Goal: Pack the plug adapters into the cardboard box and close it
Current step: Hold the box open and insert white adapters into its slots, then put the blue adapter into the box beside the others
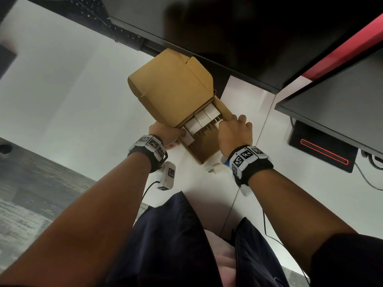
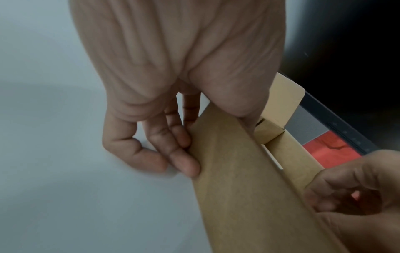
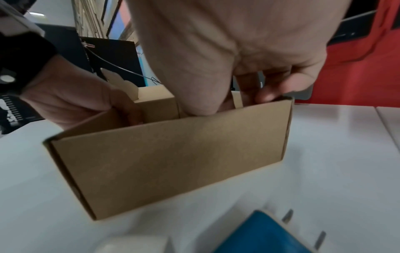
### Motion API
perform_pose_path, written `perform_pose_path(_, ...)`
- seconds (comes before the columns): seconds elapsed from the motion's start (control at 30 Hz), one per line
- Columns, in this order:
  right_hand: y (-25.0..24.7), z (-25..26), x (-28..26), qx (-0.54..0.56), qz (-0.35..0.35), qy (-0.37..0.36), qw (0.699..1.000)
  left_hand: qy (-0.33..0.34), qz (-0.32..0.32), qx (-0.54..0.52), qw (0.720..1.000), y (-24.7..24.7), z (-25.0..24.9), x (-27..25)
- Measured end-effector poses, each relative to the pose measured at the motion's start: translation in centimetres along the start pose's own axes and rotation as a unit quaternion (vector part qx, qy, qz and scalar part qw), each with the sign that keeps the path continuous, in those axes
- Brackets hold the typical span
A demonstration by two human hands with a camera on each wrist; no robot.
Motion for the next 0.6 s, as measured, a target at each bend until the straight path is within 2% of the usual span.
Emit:
perform_pose_path(0.1,0.2,-0.4,-0.1,0.033,-0.044,-0.016,0.998,0.003,0.006,-0.002,1.000,0.0,-0.1,0.0)
perform_pose_path(0.2,0.4,-2.1,-0.9,0.128,-0.129,-0.029,0.983,0.005,0.009,0.001,1.000,-0.1,-0.1,0.0)
perform_pose_path(0.27,1.1,-4.1,-1.9,0.271,-0.157,-0.003,0.950,0.007,0.010,0.005,1.000,0.0,-0.2,-0.1)
perform_pose_path(0.33,2.9,-6.4,-3.3,0.421,-0.143,0.055,0.894,0.005,0.011,0.010,1.000,0.1,-0.2,-0.1)
perform_pose_path(0.37,4.1,-7.2,-4.1,0.460,-0.123,0.088,0.875,0.004,0.011,0.012,1.000,0.1,-0.2,-0.1)
perform_pose_path(0.4,5.3,-7.7,-4.9,0.471,-0.099,0.106,0.870,0.003,0.010,0.012,1.000,0.1,-0.2,-0.1)
perform_pose_path(0.43,6.5,-7.7,-5.5,0.468,-0.073,0.103,0.875,0.002,0.009,0.009,1.000,0.1,-0.2,0.0)
perform_pose_path(0.53,9.3,-6.0,-6.8,0.438,0.012,0.017,0.899,-0.002,0.006,0.009,1.000,0.1,-0.1,0.1)
perform_pose_path(0.6,10.1,-5.1,-7.0,0.400,0.024,-0.014,0.916,-0.004,0.001,0.005,1.000,0.1,-0.1,0.1)
Point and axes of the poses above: each hand's wrist, its own x-axis towards the middle knuckle, its own y-axis out of the palm, z = x × y, the point moved 5 cm from there along x, towards the middle knuckle, and after that the axes turned 14 degrees about -x, right-handed, at the moved point
